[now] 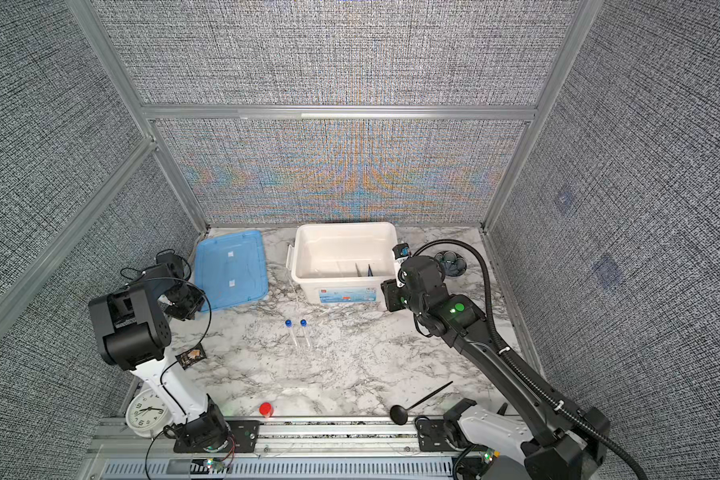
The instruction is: Organize the chemistry lab equipment
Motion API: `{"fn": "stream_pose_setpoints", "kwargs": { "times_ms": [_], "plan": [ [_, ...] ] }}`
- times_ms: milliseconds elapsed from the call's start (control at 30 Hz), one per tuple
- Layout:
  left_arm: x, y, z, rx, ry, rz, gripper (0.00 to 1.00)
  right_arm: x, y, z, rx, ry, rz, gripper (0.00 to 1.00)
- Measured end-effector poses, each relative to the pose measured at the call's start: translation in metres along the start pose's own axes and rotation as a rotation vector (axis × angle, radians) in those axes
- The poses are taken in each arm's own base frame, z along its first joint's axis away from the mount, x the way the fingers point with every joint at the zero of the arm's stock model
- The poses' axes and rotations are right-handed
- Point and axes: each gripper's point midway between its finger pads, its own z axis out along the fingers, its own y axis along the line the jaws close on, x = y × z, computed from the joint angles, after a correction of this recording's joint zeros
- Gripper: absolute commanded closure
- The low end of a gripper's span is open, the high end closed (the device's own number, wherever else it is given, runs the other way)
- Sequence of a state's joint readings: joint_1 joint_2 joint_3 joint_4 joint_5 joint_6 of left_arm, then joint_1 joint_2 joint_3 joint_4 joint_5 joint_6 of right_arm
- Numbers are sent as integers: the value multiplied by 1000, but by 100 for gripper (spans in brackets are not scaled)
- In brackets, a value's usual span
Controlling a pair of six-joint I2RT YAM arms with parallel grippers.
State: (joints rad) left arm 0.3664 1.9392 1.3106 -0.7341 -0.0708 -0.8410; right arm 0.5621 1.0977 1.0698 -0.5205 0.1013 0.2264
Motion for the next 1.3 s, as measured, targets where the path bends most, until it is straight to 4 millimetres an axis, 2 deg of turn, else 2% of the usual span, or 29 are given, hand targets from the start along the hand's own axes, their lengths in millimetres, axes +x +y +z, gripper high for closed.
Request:
{"fn": "stream_pose_setpoints", "kwargs": {
  "times_ms": [100,267,300,367,533,667,833,1000,1100,1200,1300],
  "plan": [
    [3,0,7,-6,18,0,78,0,1,0,-7,0,9,53],
    [1,-2,7,0,16,-1,83,-1,6,1,-31,1,25,53],
    [2,-2,7,1,19,-1,88,-1,6,1,-32,1,25,53],
    [6,1,4,-4,34,-1,97,-2,7,3,-38,-1,27,53],
    [8,4,-8,-9,42,-15,100,2,19,13,-92,20,33,53],
    [12,9,-16,-25,58,-12,100,-8,56,15,-224,-20,-12,52],
    [19,11,-29,-6,76,-13,100,-34,90,19,-311,-71,-77,52],
    [31,2,-39,64,138,-17,100,-55,138,29,-392,-86,-207,52],
    [40,-6,-42,112,185,-27,100,-60,163,39,-420,-80,-279,52],
    [52,-13,-46,166,246,-53,100,-67,174,53,-400,-45,-294,52],
    [63,-24,-49,230,316,-88,100,-77,173,59,-367,-39,-251,52]
  ]
}}
